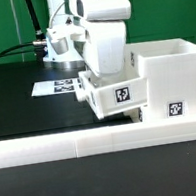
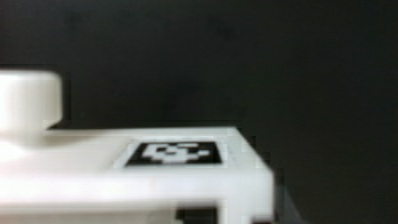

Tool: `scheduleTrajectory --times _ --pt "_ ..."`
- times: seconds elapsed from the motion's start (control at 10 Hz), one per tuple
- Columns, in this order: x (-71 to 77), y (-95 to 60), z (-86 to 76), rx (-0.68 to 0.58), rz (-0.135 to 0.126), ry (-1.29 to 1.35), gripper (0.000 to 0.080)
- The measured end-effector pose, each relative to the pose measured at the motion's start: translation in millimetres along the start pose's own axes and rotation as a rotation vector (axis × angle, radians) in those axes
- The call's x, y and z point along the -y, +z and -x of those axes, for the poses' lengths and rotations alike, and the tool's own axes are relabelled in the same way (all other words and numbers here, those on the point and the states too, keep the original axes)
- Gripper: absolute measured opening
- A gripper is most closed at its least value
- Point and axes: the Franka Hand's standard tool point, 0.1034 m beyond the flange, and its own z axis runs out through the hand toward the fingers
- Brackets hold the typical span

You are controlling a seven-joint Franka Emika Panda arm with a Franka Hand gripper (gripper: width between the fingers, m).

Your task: Assemble drawer

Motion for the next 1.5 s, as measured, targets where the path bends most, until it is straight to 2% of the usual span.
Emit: scheduleTrajectory --times 1.5 --pt "-2.8 -1.0 -2.8 0.006 -0.001 0.093 0.0047"
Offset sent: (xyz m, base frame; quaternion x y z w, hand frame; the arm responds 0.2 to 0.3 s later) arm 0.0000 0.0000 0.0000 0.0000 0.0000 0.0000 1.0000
